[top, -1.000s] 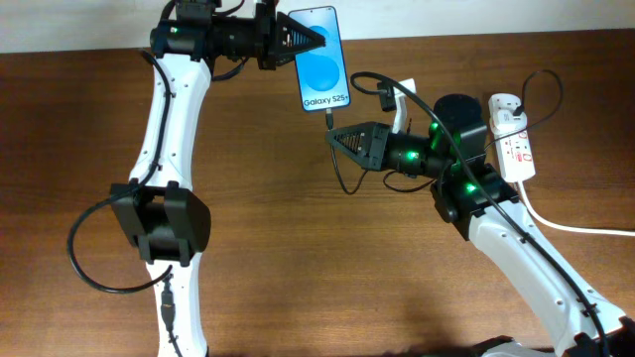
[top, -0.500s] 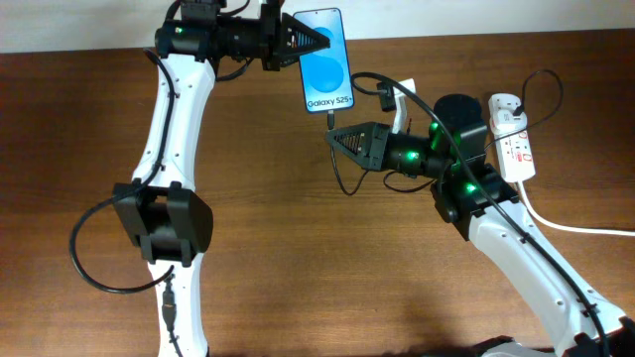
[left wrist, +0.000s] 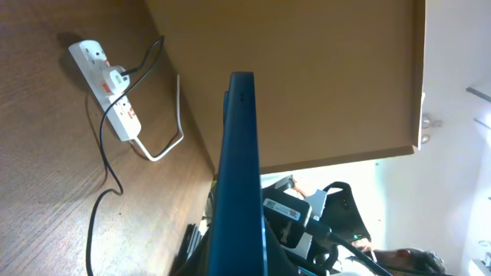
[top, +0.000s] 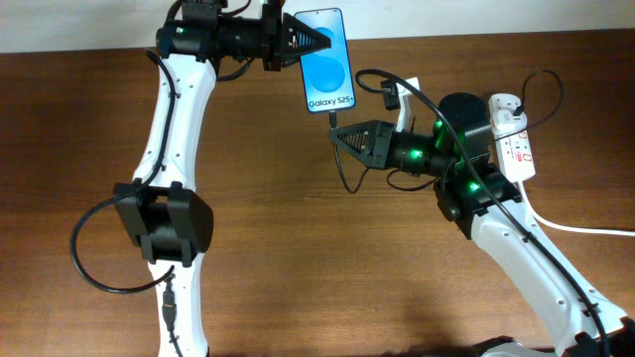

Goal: Plug charger to phone and switch on socket
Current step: 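Insert the USB-C plug upward into the phone's bottom port, then open the right gripper and withdraw it from the plugged cable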

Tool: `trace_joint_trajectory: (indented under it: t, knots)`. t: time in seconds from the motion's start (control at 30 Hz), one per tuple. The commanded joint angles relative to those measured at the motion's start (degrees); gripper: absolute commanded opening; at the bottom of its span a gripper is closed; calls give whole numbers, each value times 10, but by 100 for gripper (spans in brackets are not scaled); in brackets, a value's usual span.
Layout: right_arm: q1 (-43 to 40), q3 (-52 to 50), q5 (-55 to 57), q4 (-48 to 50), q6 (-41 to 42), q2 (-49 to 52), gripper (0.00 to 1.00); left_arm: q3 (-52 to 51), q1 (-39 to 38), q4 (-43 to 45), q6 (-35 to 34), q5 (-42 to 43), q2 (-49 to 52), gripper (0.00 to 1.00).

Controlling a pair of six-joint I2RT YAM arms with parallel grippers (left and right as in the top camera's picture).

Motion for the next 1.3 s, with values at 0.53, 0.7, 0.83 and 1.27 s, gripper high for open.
trace_joint_trajectory:
  t: [0.53, 0.7, 0.83, 1.27]
  knots:
    - [-6, 2, 7, -25, -17, 2, 35, 10, -2, -1, -3, 31, -1, 0]
    - [-4, 2, -10, -82, -45, -9, 42, 10, 5, -1, -3, 26, -1, 0]
    - [3, 2, 27, -220, -115, -62, 43, 10, 9, -1, 24, 26, -1, 0]
    - [0, 2, 185, -434, -172, -188, 50, 10, 8, -275, 234, -186, -2, 0]
